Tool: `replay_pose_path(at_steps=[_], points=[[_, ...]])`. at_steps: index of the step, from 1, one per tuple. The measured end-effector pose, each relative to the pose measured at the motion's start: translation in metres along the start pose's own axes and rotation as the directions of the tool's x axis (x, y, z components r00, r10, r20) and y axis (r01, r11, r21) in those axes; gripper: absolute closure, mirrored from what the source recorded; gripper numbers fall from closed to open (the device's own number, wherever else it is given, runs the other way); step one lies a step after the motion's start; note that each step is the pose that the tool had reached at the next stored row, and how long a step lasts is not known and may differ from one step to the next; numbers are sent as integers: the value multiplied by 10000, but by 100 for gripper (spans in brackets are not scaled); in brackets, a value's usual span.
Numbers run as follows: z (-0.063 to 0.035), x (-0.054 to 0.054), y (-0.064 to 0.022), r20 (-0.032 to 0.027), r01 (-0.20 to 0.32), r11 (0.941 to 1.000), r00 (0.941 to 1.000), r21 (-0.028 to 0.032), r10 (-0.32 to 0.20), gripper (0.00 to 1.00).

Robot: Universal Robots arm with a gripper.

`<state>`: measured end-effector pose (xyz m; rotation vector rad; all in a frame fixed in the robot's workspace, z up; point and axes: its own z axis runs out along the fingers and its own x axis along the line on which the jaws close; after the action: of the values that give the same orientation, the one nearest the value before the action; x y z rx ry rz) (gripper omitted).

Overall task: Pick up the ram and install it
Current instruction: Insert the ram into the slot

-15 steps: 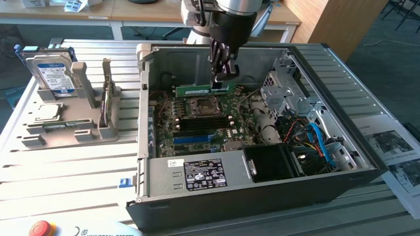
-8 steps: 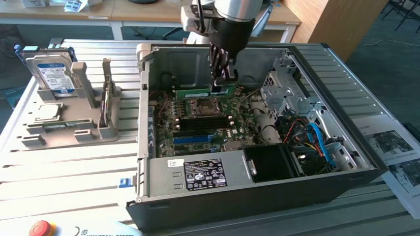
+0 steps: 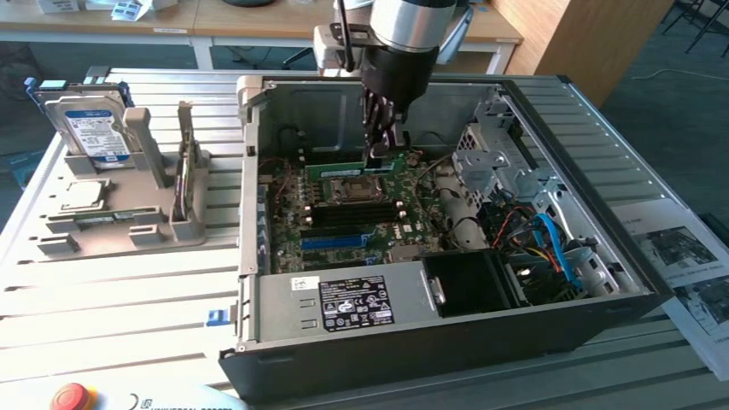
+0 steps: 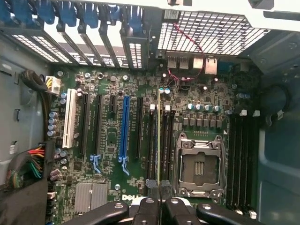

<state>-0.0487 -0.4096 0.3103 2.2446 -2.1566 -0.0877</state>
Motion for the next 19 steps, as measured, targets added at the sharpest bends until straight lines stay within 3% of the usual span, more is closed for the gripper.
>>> replay_pose_path(at_steps=[6,19], points=[[94,3,-5,-1,-1,10000,10000,0,1,88],[102,4,-7,10,-190,9998,9998,4,190,88]])
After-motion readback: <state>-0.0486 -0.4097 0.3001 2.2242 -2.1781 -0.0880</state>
